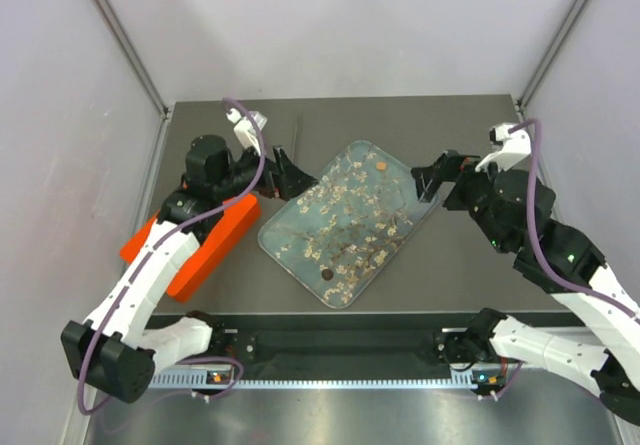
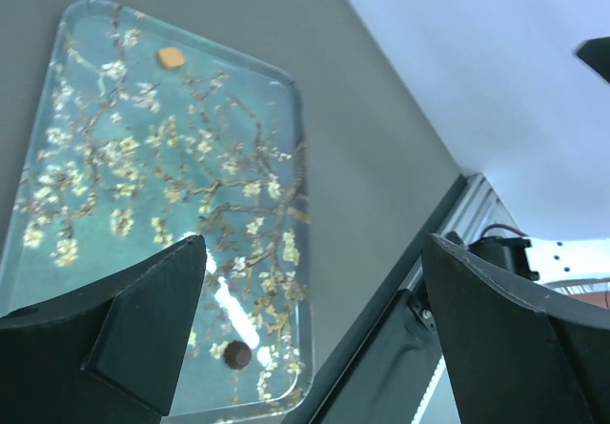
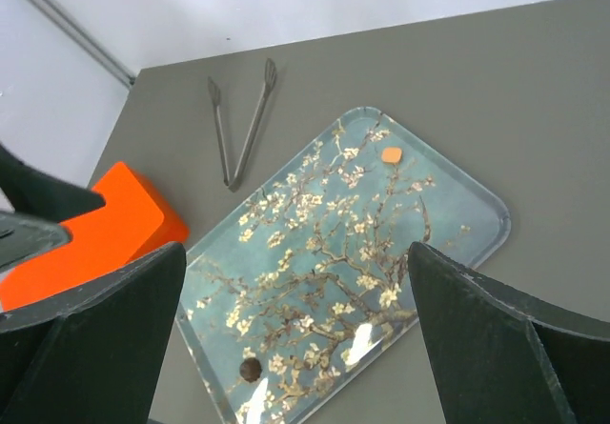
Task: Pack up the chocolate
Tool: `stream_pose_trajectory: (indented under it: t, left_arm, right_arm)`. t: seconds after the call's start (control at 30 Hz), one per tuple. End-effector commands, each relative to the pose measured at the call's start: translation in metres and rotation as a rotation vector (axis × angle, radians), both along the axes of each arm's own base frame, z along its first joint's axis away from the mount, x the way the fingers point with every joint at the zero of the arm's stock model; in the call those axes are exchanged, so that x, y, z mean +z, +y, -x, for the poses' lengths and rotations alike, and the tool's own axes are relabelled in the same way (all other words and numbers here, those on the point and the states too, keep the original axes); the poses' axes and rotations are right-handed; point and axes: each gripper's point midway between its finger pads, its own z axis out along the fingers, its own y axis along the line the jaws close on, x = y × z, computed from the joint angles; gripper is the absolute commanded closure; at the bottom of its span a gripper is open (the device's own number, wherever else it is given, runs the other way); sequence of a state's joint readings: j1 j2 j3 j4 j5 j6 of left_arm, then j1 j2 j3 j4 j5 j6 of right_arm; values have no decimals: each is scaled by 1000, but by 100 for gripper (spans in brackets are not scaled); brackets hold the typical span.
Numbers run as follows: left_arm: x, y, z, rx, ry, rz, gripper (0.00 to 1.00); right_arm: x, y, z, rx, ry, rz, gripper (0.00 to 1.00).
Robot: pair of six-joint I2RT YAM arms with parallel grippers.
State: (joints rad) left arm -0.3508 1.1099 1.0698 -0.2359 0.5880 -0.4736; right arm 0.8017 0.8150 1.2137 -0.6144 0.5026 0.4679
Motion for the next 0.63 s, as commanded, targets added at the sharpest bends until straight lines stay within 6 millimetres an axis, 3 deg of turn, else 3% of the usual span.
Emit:
stream_pose_trajectory:
  t: [0.0, 0.2, 0.6]
  left_arm:
    - [29, -4, 10, -32, -136, 78, 1]
    - [42, -1, 16, -24, -157, 89, 1]
    - [49, 11, 15, 43, -203, 52, 1]
  right_arm:
    - [-10, -11, -1, -57, 40, 31, 0]
    - [-21, -8, -3, -63, 70, 20, 0]
    - [-18, -8, -1, -59, 63, 1, 0]
